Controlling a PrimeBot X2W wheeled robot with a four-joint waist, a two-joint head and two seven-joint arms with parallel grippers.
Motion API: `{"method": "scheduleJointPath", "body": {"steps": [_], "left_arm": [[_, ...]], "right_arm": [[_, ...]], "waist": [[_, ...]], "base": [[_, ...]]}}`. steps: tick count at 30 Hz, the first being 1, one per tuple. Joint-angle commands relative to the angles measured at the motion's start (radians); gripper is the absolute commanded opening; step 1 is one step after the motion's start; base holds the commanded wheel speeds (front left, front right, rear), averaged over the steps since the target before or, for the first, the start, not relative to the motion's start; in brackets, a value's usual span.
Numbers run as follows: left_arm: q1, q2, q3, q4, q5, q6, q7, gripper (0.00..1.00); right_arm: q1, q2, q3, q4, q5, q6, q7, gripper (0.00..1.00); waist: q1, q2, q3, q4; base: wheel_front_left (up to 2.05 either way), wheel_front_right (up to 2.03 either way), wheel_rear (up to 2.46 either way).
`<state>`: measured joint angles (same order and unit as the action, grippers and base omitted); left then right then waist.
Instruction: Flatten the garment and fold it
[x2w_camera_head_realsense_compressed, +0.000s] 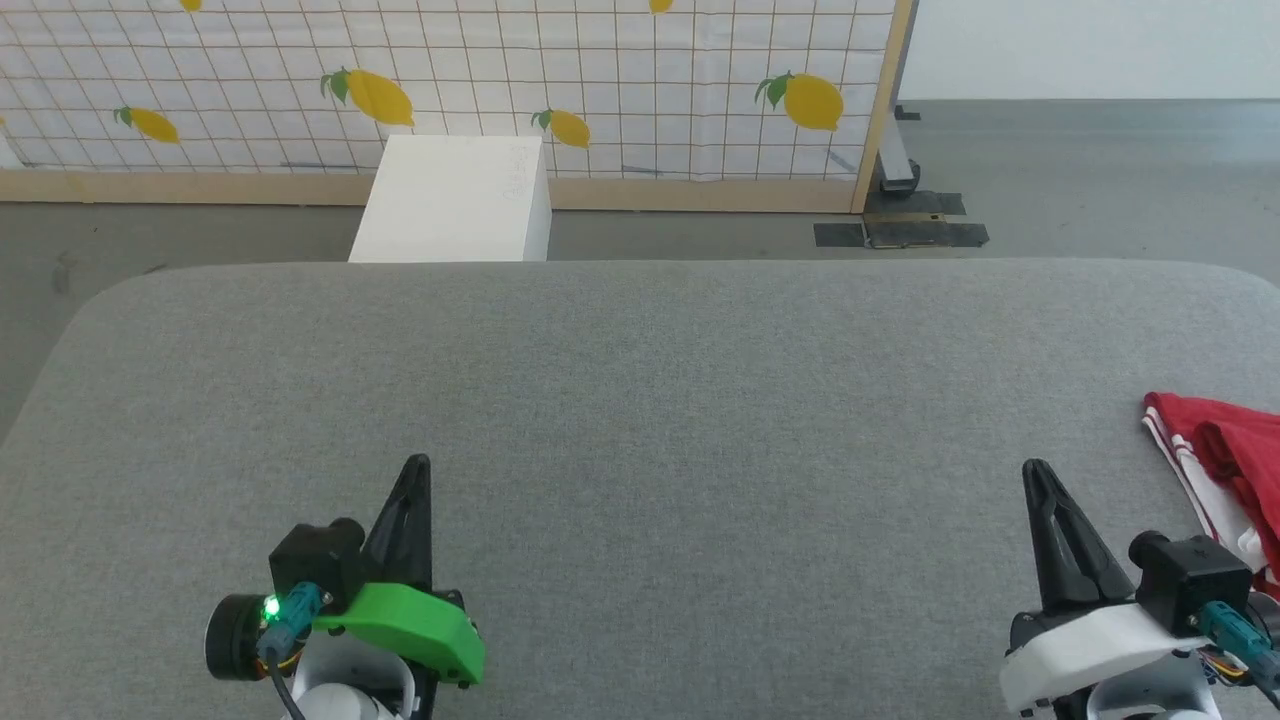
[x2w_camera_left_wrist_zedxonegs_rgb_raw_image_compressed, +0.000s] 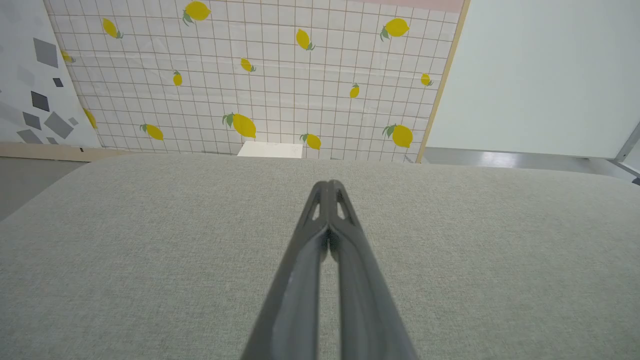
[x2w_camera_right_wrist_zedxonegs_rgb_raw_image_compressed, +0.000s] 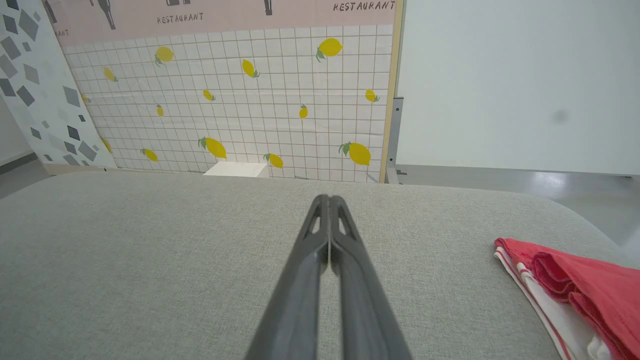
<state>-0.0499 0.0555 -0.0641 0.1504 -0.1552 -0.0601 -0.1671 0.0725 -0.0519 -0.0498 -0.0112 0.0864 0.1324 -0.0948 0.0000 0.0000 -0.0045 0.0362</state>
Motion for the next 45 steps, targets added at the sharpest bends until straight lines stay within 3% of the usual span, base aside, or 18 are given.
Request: {"method": "scheduleJointPath", "body": {"steps": [1, 45], "left_arm": [[0.013, -0.002, 0.006, -0.010, 0.013, 0.008, 0.008, 0.00], [0.035, -0.004, 0.040, -0.093, 0.097, 0.039, 0.102, 0.00]], "right_arm": [[-0.018, 0.001, 0.004, 0.003, -0.010, -0.001, 0.007, 0.00], [-0.050, 0.001, 0.031, 0.008, -0.055, -0.001, 0.059, 0.00]], "waist": [[0.0000, 0.0000, 0.000, -0.001], [0.0000, 0.0000, 0.003, -0.022]], "base": [[0.00, 0.00, 0.00], [0.00, 0.00, 0.00]]}}
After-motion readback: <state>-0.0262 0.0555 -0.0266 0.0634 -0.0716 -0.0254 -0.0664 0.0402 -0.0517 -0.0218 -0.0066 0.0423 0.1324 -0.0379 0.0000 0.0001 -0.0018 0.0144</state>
